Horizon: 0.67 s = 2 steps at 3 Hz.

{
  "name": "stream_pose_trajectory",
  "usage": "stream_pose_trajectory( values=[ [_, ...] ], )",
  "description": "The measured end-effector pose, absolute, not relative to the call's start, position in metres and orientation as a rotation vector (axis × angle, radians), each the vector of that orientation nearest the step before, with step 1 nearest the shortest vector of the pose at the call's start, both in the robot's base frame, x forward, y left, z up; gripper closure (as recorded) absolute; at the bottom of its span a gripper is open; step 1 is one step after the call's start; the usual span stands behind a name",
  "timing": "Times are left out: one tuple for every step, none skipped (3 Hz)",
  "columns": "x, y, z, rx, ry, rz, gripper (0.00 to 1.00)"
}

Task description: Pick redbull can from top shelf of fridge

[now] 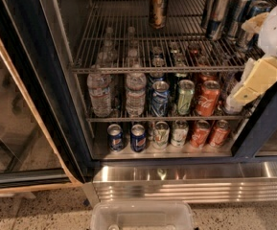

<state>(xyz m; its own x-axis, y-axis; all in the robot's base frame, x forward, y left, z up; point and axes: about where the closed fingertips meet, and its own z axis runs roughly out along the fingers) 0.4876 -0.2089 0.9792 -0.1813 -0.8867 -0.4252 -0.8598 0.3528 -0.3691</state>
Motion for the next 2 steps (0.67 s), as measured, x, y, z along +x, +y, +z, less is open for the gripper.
stream_pose_trajectory(
  values=[
    [0.491, -0.208, 0.979, -1.51, 2.041, -0.078, 0.0],
    [0.513, -0.22, 0.972, -1.427, 2.009, -0.065, 0.0]
  ],
)
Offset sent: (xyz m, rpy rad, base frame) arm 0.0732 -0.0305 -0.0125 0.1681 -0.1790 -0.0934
